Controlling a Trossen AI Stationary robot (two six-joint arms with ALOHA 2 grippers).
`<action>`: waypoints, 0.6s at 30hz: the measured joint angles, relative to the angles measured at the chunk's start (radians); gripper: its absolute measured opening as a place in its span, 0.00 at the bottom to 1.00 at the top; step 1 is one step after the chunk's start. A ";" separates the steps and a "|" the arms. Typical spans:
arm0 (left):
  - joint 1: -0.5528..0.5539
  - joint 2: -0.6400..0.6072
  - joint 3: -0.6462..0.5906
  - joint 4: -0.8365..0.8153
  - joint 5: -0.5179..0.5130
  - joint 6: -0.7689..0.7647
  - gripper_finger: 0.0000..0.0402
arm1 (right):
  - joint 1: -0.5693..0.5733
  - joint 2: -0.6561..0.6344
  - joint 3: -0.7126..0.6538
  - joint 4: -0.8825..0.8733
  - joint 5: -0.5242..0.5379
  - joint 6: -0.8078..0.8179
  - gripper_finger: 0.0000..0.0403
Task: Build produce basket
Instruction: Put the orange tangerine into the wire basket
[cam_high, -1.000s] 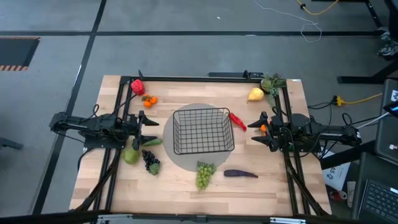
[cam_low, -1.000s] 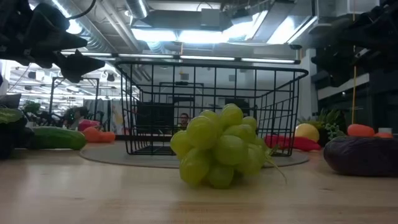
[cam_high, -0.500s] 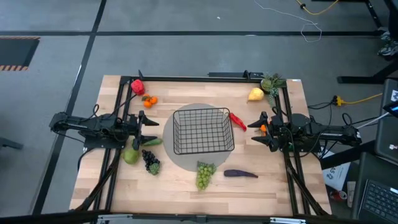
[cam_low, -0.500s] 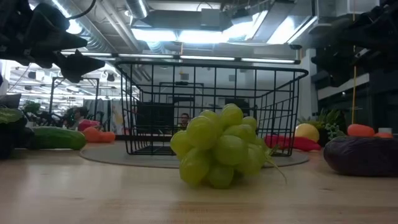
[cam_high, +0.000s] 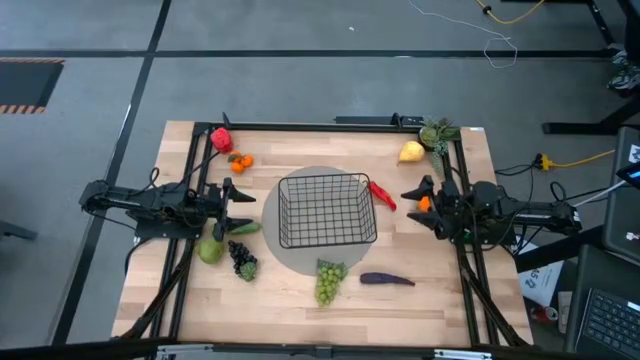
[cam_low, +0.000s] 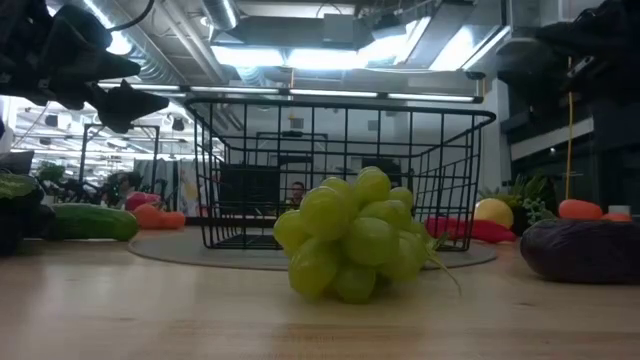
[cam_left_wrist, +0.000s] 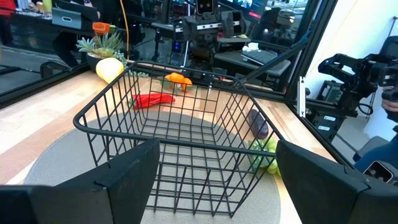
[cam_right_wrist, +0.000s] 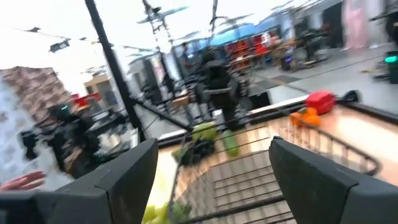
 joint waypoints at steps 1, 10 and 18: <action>0.000 0.000 0.000 0.000 0.000 0.000 0.79 | 0.000 0.000 0.000 -0.001 0.023 0.003 0.76; 0.000 0.000 0.000 0.000 0.000 0.000 0.79 | 0.000 0.000 0.000 -0.047 0.106 0.030 0.76; 0.000 0.000 0.000 0.000 0.000 0.000 0.79 | 0.000 0.000 0.000 -0.079 0.167 -0.003 0.76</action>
